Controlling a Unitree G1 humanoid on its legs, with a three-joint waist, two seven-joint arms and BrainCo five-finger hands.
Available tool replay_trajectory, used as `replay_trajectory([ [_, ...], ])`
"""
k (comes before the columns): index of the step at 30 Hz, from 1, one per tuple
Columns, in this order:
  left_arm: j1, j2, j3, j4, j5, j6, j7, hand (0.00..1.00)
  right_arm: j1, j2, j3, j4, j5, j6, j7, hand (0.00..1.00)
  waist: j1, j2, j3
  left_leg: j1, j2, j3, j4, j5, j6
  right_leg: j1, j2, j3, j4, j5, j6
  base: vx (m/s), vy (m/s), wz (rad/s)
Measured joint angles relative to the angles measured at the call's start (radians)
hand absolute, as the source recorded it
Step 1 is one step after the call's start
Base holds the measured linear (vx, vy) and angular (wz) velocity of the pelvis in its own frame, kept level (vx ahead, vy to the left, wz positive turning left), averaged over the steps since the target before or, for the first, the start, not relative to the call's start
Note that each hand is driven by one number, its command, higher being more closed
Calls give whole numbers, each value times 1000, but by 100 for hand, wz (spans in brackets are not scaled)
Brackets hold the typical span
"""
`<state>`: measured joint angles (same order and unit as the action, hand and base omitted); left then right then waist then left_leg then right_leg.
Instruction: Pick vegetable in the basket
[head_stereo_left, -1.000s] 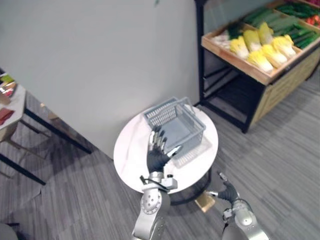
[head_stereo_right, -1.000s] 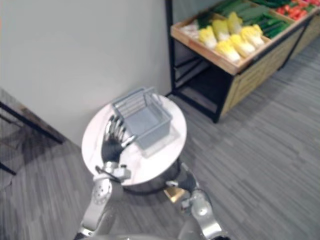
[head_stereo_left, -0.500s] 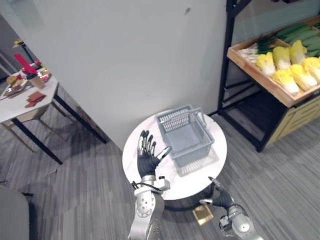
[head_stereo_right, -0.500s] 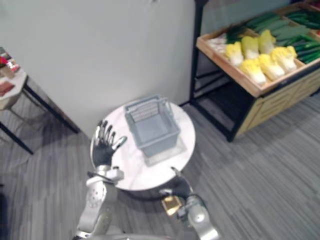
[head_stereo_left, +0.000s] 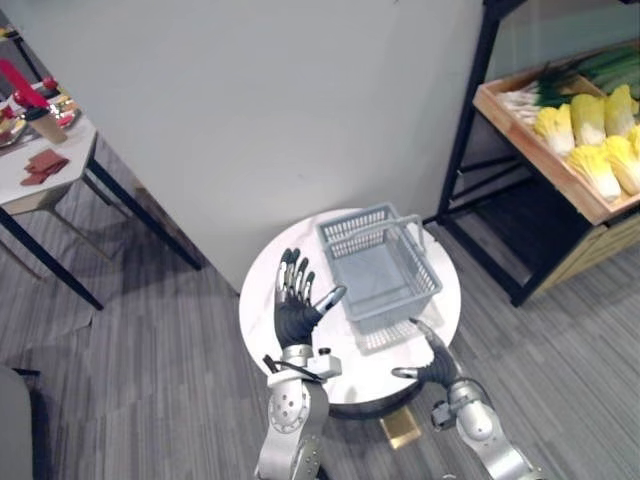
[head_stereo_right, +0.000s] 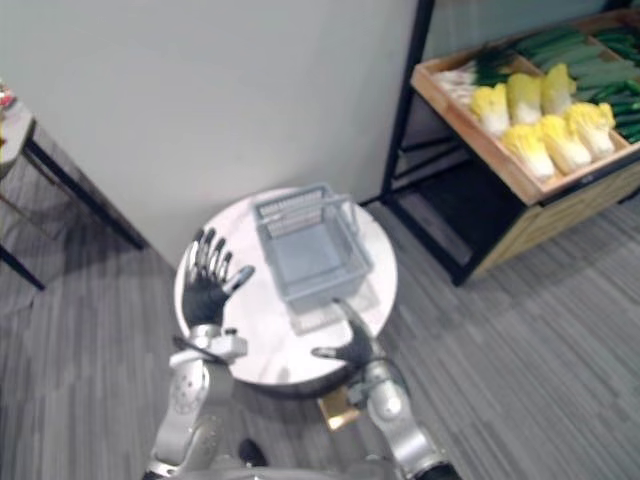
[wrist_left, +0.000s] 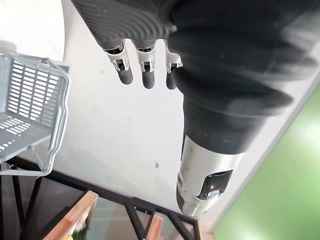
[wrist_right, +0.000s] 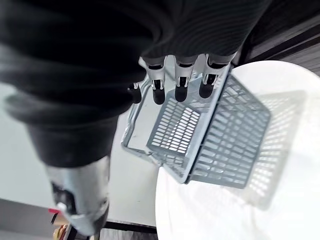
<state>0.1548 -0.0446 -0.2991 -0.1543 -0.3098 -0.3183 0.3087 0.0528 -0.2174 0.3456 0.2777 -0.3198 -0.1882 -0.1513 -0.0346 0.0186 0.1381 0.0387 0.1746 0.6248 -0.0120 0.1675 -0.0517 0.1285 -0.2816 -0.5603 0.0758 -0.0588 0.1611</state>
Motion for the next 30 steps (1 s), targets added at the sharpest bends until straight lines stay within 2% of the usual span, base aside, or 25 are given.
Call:
replay_trajectory([
  [1, 0, 0, -1, -6, 0, 0, -1, 0, -10, -4, 1, -4, -30, 0, -3, 0, 11, 11, -7, 17, -8, 4, -27, -25, -8, -1, 3, 9, 1, 1, 3, 19, 144, -13],
  [3, -3, 1, -9, -10, 0, 0, -2, 0, -15, -9, -4, -26, -59, 4, -13, 0, 11, 30, -19, 22, -8, 8, -44, -75, -11, -9, 4, 10, 15, -2, 10, 15, 125, -7],
  [5, -2, 5, -11, -11, 0, 0, -2, 0, -28, -14, -6, -52, -89, 10, -16, 0, 15, 5, -14, 23, -32, 25, -29, -106, -12, -52, -49, 29, 97, -42, 15, -29, 83, -15],
  [6, -2, 10, -11, -14, 0, 0, -1, 0, -53, -14, -6, -68, -124, 17, -22, 0, 14, -13, -6, 27, -56, 37, -20, -136, -3, -90, -102, 53, 196, -71, 20, -70, 71, -28],
  [7, -1, 11, -12, -14, 0, 1, 0, 0, -95, -19, -6, -68, -164, 27, -37, 0, 14, -28, 4, 37, -74, 55, -19, -149, 1, -150, -147, 87, 313, -74, 15, -90, 80, -28],
  [8, -1, 14, -16, -14, 1, 1, 1, 0, -116, -21, -7, -68, -181, 34, -42, 0, 15, -30, 5, 37, -79, 61, -19, -152, 3, -185, -164, 109, 373, -64, 0, -108, 91, -23],
  [9, -2, 31, -28, -14, 3, 1, 0, 0, -150, -23, -10, -68, -194, 47, -51, 0, 13, -30, 5, 43, -80, 59, -21, -154, 8, -235, -177, 148, 461, -34, -41, -52, 78, -5],
  [11, -1, 60, -42, -15, 6, 1, -1, 0, -206, -24, -13, -68, -208, 60, -56, 0, 14, -30, 4, 60, -75, 52, -38, -136, 27, -266, -174, 175, 513, 16, -55, 13, 25, 4],
  [12, -5, 61, -45, -17, 7, 1, -1, 0, -242, -26, -14, -70, -232, 66, -60, 0, 11, -23, 8, 61, -61, 46, -48, -129, 27, -283, -172, 182, 523, 9, -73, 37, -61, 7],
  [13, -12, 61, -37, -17, 7, 1, -1, 0, -270, -31, -11, -74, -235, 73, -59, 0, 16, -17, 10, 47, -42, 41, -43, -129, 27, -278, -140, 186, 434, -31, -89, 33, -93, 10],
  [14, -19, 62, -33, -16, 7, 1, -1, 0, -282, -36, -9, -78, -240, 76, -59, 0, 19, -18, 10, 36, -34, 33, -40, -129, 26, -277, -123, 189, 374, -30, -87, 15, -206, 31],
  [15, -43, 65, -28, -12, 7, 1, -2, 0, -296, -48, -9, -89, -264, 80, -57, 0, 18, -24, 9, 12, -27, 5, -35, -124, 19, -266, -94, 214, 247, -14, -71, 16, -209, 45],
  [16, -55, 68, -28, -7, 7, 1, -3, 0, -299, -55, -8, -95, -273, 85, -56, 0, 18, -32, 6, 7, -28, -9, -36, -117, 12, -256, -79, 230, 189, 1, -57, 36, -273, 71],
  [17, -70, 82, -23, -5, 7, 2, -4, 0, -302, -61, -3, -109, -294, 96, -56, 0, 21, -53, 5, 0, -43, -36, -42, -100, -10, -239, -66, 250, 110, 63, -41, 51, -195, 65],
  [18, -76, 82, -14, 8, 7, 2, -8, 0, -313, -74, 7, -109, -312, 98, -56, 0, 25, -48, 7, 7, -46, -57, -63, -85, -30, -223, -64, 238, 99, 67, 21, 94, -211, 57],
  [19, -70, 64, 1, 13, 7, 5, -9, 0, -342, -105, 35, -107, -314, 103, -50, 0, 35, -6, 6, 4, -23, -65, -84, -60, -39, -213, -28, 219, 78, 66, 18, 102, -186, 28],
  [22, -47, 5, 44, 13, 6, 7, -13, 0, -434, -153, 77, -83, -348, 113, -42, 0, 62, 48, -9, -32, 44, -102, -83, -29, -68, -184, 51, 159, 5, 81, -3, 68, -185, 19],
  [26, 12, 0, 96, 14, 0, 27, -5, 0, -528, -161, 83, -19, -349, 112, -38, 0, 66, 50, -11, -66, 69, -159, -83, -11, -80, -170, 79, 104, -12, 75, -14, 17, -103, 40],
  [28, 46, -3, 162, 55, 12, 57, 44, 0, -571, -162, 95, 45, -349, 110, -34, 0, 75, 49, -11, -72, 62, -173, -83, -10, -79, -156, 75, 89, -26, 75, -14, 14, 6, 24],
  [29, 48, -5, 188, 84, 49, 71, 63, 0, -573, -162, 96, 58, -349, 109, -32, 0, 78, 49, -11, -71, 60, -175, -83, -10, -79, -148, 73, 82, -30, 75, -14, 18, 25, 29],
  [30, 49, -6, 233, 146, 134, 100, 97, 0, -576, -161, 96, 75, -349, 101, -27, 0, 80, 49, -10, -71, 57, -182, -83, -9, -78, -134, 73, 70, -40, 76, -12, 12, 25, 22],
])
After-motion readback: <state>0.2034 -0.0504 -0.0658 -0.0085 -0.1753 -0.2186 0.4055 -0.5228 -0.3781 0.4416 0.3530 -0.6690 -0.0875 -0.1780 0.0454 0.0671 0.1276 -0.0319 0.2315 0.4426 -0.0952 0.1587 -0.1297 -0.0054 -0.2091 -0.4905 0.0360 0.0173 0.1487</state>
